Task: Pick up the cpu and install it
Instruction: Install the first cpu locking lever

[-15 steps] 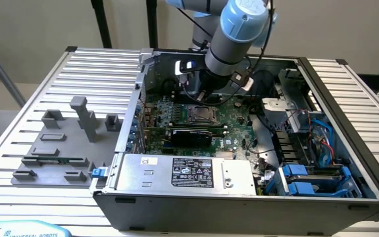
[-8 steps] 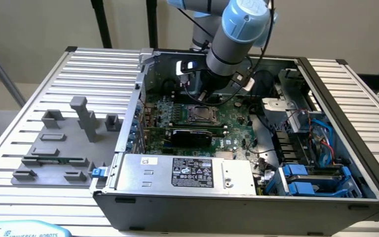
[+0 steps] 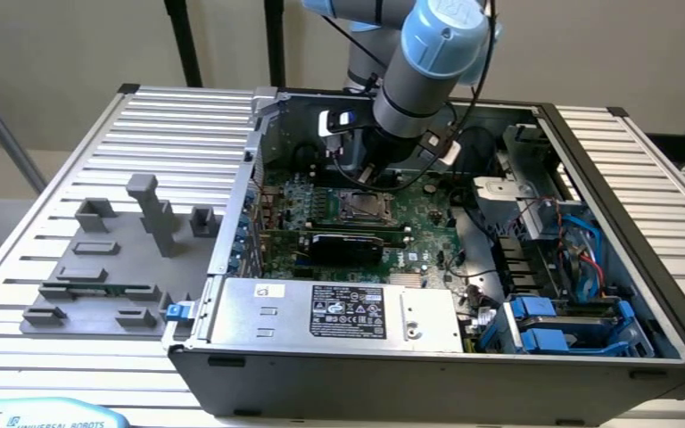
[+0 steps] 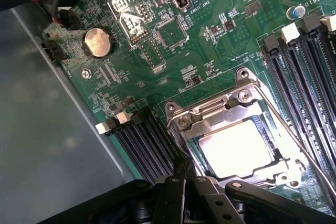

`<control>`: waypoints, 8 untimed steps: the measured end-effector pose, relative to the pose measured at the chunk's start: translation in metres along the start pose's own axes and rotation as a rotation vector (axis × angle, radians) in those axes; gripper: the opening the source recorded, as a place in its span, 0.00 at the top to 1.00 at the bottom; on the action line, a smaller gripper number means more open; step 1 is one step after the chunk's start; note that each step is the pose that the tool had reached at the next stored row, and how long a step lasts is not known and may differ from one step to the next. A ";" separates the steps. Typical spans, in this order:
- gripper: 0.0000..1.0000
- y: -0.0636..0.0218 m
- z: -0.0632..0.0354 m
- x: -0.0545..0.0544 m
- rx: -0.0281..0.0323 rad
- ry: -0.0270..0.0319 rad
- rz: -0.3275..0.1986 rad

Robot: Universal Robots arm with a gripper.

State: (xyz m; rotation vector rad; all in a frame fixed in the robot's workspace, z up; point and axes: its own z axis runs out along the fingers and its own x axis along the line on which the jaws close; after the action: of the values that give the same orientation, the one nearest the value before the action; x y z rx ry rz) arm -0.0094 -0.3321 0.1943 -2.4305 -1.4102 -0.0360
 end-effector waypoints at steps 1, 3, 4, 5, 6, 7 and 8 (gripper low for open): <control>0.89 0.0000 -0.0001 0.000 0.0000 -0.0002 0.000; 0.89 0.0004 -0.0001 0.000 0.0000 -0.0001 0.000; 0.89 0.0007 -0.0001 0.000 0.0000 0.0000 0.000; 0.89 0.0012 -0.0001 0.001 0.0000 0.0001 0.000; 0.89 0.0018 -0.0002 0.001 0.0000 0.0000 0.000; 0.89 0.0025 -0.0003 0.001 0.0000 0.0000 0.000; 0.89 0.0033 -0.0003 0.002 0.0000 0.0000 0.000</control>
State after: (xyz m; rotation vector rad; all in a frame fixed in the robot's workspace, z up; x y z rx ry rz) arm -0.0056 -0.3322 0.1941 -2.4305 -1.4103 -0.0360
